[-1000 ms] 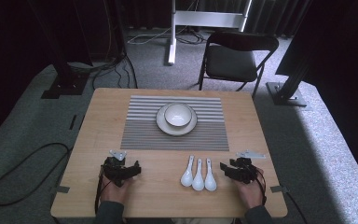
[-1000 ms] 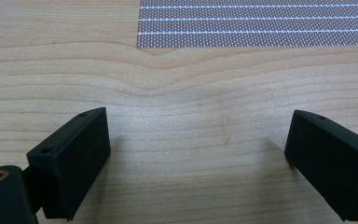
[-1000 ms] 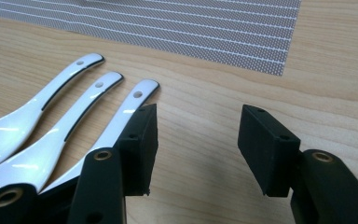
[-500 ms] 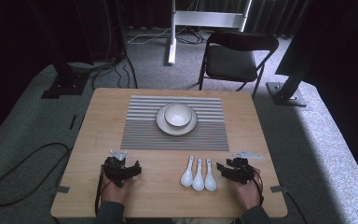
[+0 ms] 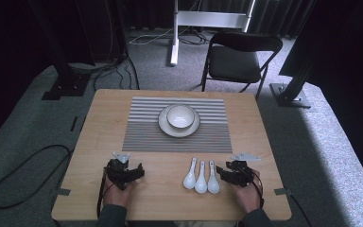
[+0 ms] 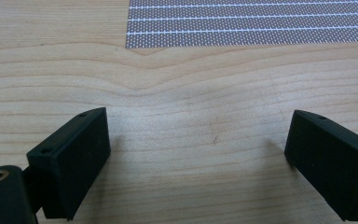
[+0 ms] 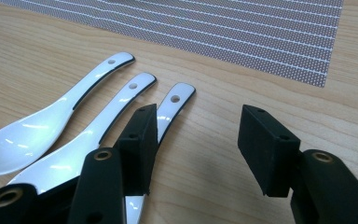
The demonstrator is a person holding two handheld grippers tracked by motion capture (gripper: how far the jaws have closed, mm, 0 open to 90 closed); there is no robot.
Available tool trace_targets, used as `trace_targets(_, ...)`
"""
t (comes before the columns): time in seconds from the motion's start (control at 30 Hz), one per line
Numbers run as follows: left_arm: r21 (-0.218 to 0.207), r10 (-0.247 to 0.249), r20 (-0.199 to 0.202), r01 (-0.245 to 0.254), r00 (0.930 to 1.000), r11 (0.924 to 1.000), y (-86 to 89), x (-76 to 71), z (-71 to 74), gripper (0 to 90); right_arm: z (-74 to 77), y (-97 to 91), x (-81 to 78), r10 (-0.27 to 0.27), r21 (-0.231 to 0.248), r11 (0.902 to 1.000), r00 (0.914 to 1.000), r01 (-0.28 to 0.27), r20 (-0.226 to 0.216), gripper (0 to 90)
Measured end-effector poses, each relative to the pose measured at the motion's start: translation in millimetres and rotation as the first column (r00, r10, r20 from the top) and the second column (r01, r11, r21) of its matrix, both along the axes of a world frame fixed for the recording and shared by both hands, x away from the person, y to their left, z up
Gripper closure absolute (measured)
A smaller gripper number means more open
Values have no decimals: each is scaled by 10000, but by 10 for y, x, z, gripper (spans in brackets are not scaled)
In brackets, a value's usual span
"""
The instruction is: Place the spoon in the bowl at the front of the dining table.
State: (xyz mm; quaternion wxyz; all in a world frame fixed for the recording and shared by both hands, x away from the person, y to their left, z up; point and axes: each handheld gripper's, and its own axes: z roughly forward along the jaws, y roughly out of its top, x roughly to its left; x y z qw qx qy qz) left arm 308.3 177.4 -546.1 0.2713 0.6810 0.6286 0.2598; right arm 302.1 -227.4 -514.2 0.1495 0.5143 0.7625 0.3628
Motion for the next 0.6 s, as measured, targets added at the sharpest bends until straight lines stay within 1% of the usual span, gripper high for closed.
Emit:
trace_targets(0.17,0,-31,4,31,10000,10000,-8,-2,-1,70,-6,24,0,31,45,10000,10000,-31,-53,471)
trace_targets(0.33,-12,-76,0,76,10000,10000,-15,-3,-1,70,-27,87,6,202,-12,9998,9997,-202,-137,470)
trace_targets(0.6,-8,-99,1,99,10000,10000,-22,-4,-1,70,-39,131,14,256,-15,9997,9995,-256,-187,470)
